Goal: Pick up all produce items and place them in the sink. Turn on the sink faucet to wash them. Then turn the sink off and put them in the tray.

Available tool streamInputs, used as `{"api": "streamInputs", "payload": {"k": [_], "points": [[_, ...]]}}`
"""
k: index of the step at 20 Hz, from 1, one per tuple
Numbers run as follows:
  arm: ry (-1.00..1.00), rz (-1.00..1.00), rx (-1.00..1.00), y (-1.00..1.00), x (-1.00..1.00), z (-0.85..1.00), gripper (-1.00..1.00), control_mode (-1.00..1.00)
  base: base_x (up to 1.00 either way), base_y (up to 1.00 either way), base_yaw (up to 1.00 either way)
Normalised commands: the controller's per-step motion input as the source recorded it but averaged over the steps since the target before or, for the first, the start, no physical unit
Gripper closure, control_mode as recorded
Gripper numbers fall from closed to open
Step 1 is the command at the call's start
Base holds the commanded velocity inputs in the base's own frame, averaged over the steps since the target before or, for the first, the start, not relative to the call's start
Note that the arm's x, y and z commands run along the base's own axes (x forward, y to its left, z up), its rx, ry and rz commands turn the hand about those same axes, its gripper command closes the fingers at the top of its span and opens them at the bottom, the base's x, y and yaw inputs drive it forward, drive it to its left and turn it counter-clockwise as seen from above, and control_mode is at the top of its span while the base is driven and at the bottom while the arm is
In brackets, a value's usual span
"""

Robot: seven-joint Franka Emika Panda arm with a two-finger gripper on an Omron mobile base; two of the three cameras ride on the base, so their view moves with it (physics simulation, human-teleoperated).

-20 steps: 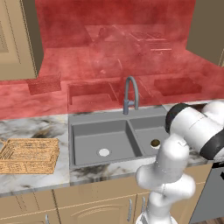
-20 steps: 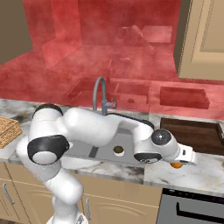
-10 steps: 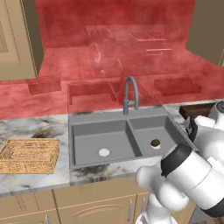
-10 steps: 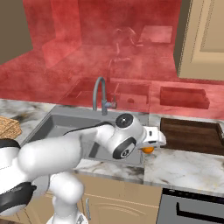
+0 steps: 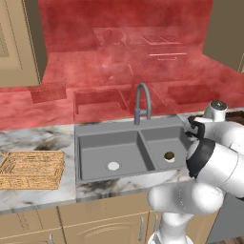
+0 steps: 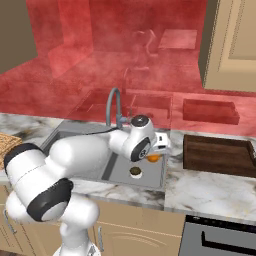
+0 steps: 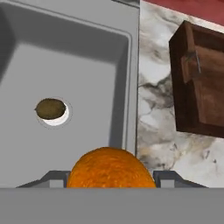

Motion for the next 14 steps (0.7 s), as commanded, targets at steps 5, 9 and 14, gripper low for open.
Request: {"api": "streamInputs", "payload": {"k": [5,9,14], "points": [[0.12,0.09,0.18,0.26,0.71,-0.63,1.0,-1.0,0.0,0.0,0.0],[0.11,0.09,0.1,0.29,0.53,-0.76,1.0,-1.0,0.0,0.0,0.0],[0.07,0.07,0.03,0.15,0.36,-0.94,1.0,-1.0,0.0,0.0,0.0]]}}
